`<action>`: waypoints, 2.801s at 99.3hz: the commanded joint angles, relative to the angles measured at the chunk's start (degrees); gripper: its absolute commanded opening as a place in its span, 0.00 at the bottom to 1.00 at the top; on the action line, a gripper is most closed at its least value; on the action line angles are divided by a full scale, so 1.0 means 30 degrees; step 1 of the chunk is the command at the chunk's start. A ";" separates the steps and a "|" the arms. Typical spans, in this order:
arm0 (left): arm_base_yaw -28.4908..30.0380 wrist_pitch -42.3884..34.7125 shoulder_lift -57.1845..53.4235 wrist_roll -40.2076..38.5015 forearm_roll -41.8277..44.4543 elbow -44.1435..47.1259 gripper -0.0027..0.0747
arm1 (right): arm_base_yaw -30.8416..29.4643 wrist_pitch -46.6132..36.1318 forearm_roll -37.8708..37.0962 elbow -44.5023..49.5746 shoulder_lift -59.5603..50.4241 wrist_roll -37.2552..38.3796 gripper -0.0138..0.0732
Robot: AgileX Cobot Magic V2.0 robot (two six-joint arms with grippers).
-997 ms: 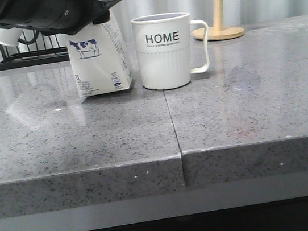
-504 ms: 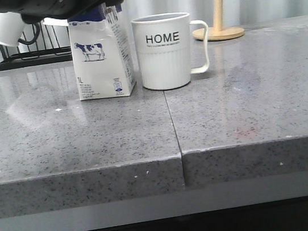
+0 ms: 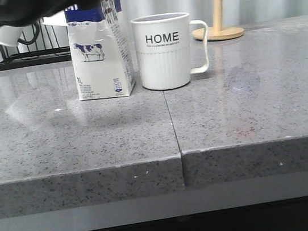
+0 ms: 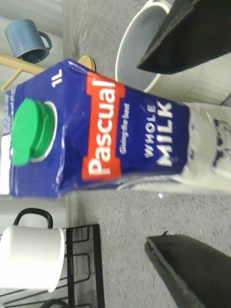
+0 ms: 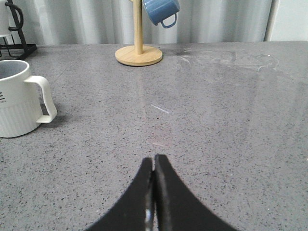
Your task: Place milk next to cup
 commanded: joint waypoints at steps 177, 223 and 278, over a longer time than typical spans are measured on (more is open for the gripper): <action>1.2457 1.3570 -2.0149 -1.1224 1.6194 0.7503 0.01 | -0.0143 -0.1437 -0.0159 -0.0515 0.0177 0.0029 0.08; 1.3259 1.3754 -2.0893 -1.1183 1.7576 0.7851 0.01 | -0.0143 -0.1437 -0.0159 -0.0515 0.0177 0.0029 0.08; 1.5467 1.4522 -2.6828 -1.3676 2.0685 1.2908 0.01 | -0.0143 -0.1437 -0.0159 -0.0515 0.0177 0.0029 0.08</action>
